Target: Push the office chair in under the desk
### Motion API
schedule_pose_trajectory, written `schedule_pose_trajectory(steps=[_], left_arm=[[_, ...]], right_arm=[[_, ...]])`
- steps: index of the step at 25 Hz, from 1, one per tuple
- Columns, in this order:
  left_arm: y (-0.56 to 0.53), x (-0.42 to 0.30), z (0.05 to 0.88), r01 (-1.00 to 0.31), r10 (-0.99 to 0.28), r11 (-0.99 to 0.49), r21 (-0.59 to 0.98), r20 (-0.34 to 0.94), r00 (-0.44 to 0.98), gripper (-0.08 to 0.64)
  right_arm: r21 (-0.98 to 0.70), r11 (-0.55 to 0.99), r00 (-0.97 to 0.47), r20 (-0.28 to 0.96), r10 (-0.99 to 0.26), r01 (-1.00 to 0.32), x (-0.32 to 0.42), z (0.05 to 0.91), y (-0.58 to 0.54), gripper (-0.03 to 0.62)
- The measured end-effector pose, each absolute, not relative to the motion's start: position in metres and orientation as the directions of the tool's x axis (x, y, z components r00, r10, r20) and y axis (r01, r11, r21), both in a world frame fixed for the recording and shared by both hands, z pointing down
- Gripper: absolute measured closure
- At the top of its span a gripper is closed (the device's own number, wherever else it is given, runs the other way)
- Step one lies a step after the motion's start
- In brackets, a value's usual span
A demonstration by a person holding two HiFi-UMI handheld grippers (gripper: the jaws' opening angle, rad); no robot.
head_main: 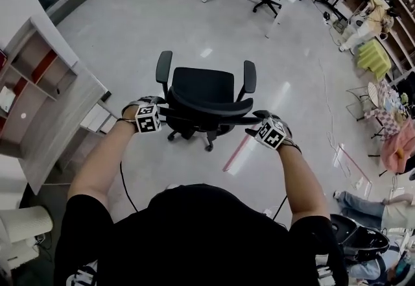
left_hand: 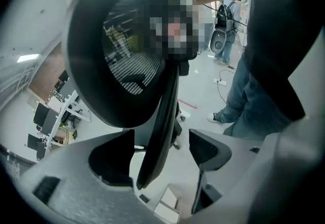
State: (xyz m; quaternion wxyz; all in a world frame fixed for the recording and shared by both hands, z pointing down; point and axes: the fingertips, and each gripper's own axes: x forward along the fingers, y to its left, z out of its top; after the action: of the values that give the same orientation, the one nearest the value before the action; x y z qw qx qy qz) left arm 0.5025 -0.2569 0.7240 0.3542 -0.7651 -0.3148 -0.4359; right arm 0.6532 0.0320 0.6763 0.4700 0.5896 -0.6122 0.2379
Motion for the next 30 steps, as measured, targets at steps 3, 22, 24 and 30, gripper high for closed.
schedule_pose_trajectory(steps=[3, 22, 24, 30], left_arm=[[-0.256, 0.508, 0.745, 0.802, 0.13, -0.546, -0.241, 0.922, 0.365, 0.221], [-0.274, 0.518, 0.793, 0.821, -0.077, -0.49, -0.293, 0.953, 0.294, 0.354], [-0.274, 0.518, 0.793, 0.814, -0.082, -0.495, -0.304, 0.949, 0.305, 0.356], [-0.27, 0.521, 0.793, 0.803, -0.09, -0.505, -0.316, 0.945, 0.315, 0.357]], right_arm=[[0.262, 0.225, 0.142, 0.887, -0.44, -0.938, 0.661, 0.698, 0.031, 0.301], [0.328, 0.474, 0.264, 0.944, -0.197, -0.817, 0.675, 0.768, 0.021, 0.412], [0.342, 0.477, 0.276, 0.939, -0.204, -0.81, 0.677, 0.767, 0.02, 0.44], [0.355, 0.481, 0.285, 0.934, -0.215, -0.802, 0.681, 0.766, 0.023, 0.462]])
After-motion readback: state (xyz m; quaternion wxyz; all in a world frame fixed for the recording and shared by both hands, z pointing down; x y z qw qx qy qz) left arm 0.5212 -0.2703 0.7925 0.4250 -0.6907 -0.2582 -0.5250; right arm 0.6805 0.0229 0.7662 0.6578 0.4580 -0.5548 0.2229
